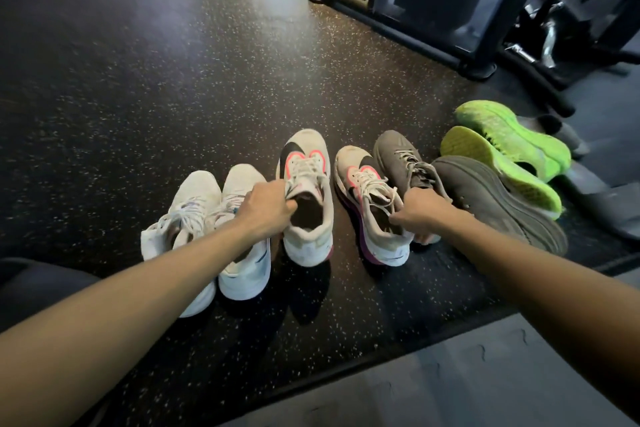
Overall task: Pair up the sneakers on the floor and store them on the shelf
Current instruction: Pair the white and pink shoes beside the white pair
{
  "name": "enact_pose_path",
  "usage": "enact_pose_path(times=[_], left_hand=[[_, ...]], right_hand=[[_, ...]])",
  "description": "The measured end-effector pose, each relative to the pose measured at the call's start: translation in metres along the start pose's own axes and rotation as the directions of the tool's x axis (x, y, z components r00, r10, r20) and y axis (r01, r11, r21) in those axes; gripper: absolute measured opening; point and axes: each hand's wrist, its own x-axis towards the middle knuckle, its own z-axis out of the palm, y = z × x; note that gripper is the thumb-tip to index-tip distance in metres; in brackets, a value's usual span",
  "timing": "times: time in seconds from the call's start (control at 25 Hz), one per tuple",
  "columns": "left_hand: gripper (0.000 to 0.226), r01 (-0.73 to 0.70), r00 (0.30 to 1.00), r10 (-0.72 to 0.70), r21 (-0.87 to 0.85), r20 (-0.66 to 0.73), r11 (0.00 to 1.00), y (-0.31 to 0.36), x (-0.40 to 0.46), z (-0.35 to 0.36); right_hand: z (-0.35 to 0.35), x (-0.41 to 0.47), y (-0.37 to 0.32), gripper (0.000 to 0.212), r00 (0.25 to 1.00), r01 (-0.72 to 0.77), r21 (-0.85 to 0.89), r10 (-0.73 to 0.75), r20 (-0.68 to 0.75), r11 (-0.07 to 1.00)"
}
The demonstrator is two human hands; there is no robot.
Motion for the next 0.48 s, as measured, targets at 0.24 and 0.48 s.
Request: enact_pose_path(times=[0.24, 0.48], left_hand=[[0.024, 0.102, 0.992, -0.108, 0.081, 0.070, 0.991, 0.011, -0.022, 0.022], [0.041, 0.113, 0.981, -0.135, 0.152, 0.141, 0.982, 0.013, -0.021, 0.021]], right_hand=[[0.019, 0.001, 0.010, 0.025, 0.991, -0.101, 0.105, 0.091, 0.099, 0.989], [0.034, -0.002, -0.004, 0.019, 0.995, -0.074, 0.357, 0.043, 0.092, 0.931]])
